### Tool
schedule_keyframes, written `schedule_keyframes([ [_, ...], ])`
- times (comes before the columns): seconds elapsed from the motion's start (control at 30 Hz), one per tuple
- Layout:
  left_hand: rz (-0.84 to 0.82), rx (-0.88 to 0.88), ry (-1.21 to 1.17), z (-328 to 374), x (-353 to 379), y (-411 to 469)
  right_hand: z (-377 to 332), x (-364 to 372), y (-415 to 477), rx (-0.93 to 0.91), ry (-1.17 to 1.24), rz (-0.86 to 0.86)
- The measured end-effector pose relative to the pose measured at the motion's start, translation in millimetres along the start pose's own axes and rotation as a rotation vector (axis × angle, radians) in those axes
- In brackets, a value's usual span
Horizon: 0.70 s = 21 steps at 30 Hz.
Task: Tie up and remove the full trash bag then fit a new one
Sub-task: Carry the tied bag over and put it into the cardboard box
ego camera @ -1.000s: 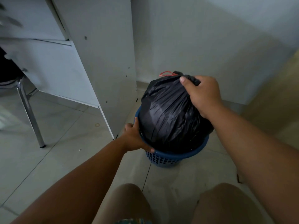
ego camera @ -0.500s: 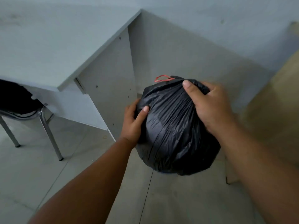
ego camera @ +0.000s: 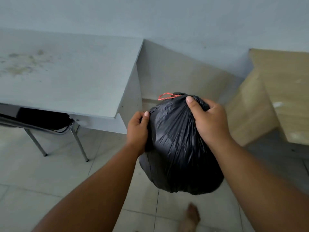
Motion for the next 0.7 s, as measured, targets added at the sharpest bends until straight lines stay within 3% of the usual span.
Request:
schedule_keyframes([
  [0.4,-0.149,0.011,0.067,14,-149,-109,-62,96,-142,0.099,-0.041,0.109],
  [0.7,-0.098,0.010,0.088,-21,-275,-203,-79,200,-236,0.133,0.060,0.007],
])
Point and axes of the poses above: each hand's wrist, its own y-axis towards the middle knuckle, its own x-axis out of the palm, z = x × y, the point moved 4 cm from there along y, towards the middle knuckle, and after that the axes turned 14 degrees about -z, right-handed, at the moved point
